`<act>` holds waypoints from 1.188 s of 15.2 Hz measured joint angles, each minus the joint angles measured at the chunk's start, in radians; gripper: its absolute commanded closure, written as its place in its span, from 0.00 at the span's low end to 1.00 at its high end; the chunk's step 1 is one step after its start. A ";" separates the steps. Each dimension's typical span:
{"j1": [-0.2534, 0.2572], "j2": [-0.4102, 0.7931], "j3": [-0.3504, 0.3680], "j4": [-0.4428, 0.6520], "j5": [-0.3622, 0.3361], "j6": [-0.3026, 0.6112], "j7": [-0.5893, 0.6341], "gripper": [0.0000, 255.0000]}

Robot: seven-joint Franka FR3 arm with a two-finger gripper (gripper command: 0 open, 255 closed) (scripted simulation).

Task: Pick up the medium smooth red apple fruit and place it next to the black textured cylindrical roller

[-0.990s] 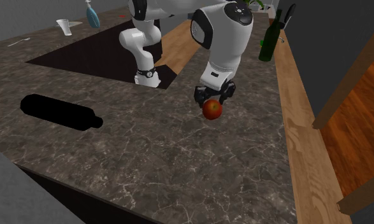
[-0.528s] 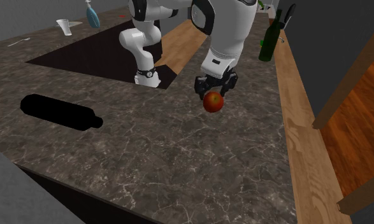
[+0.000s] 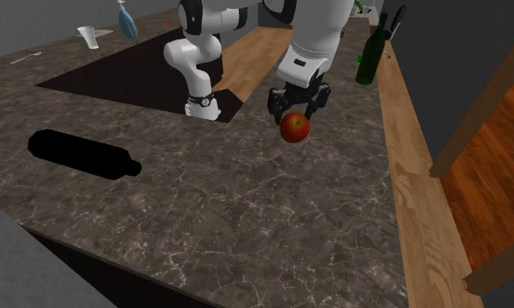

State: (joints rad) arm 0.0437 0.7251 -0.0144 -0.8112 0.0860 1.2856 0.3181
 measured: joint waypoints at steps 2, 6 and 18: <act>0.000 0.022 0.001 0.065 0.001 -0.042 0.005 1.00; -0.011 -0.044 -0.004 -0.013 -0.001 -0.036 -0.013 1.00; -0.098 -0.564 -0.066 -0.801 -0.043 0.227 -0.183 1.00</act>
State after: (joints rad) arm -0.0541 0.1609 -0.0802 -1.6124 0.0429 1.5126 0.1356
